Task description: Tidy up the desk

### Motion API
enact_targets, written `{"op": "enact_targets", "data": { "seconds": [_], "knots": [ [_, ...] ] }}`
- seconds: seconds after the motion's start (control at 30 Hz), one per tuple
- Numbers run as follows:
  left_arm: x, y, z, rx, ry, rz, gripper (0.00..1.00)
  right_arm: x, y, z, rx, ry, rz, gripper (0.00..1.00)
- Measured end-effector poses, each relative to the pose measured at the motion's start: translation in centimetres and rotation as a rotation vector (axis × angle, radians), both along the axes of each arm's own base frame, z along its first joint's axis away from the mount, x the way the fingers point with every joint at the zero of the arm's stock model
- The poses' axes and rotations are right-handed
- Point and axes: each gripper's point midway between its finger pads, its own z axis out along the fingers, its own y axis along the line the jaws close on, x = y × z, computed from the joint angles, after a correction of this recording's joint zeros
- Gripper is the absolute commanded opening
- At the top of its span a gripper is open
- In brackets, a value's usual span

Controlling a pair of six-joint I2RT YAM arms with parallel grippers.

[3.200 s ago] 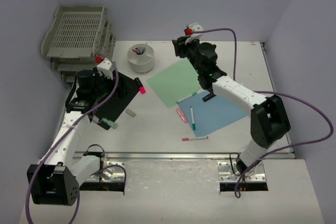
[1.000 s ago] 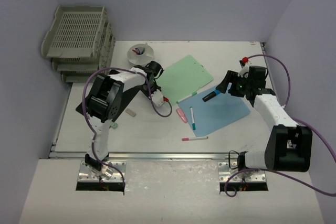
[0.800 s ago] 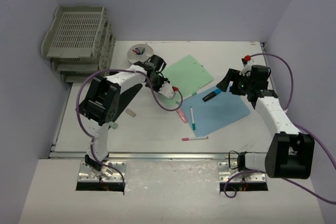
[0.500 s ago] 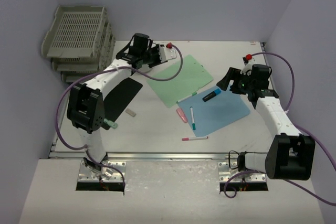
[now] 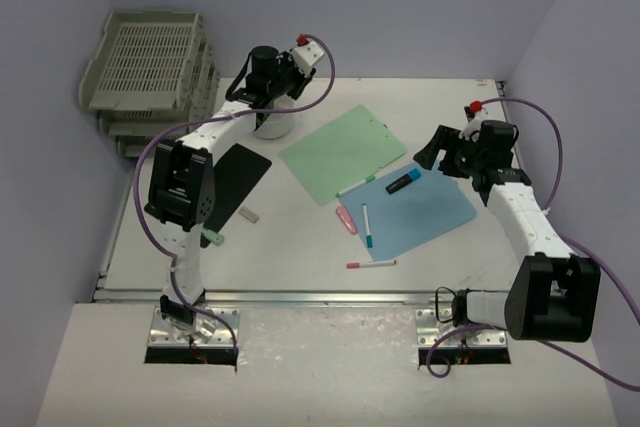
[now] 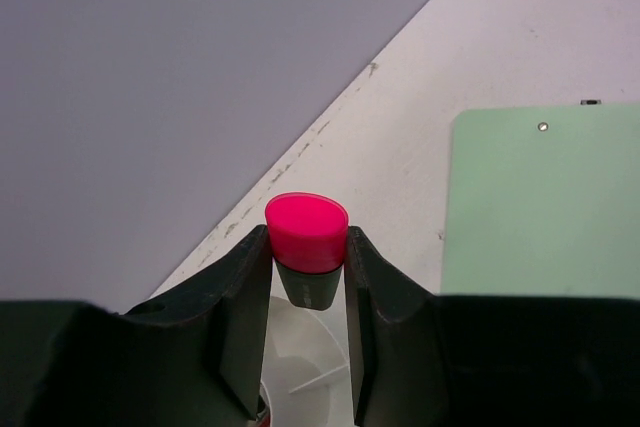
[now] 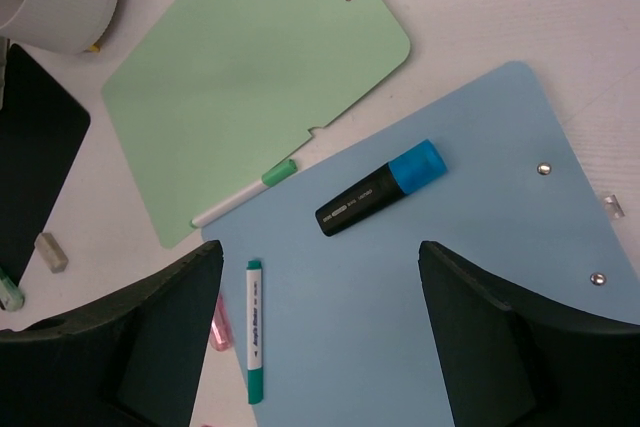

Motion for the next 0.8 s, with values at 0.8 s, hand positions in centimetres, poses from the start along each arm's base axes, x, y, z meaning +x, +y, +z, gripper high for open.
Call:
{"op": "enact_targets", "data": {
  "seconds": [0.8],
  "knots": [
    [3.0,3.2,-3.4,0.057,0.022,0.174,0.19,0.2,-0.4,-0.5,-0.011,0.004,-0.018,0.82]
  ]
}}
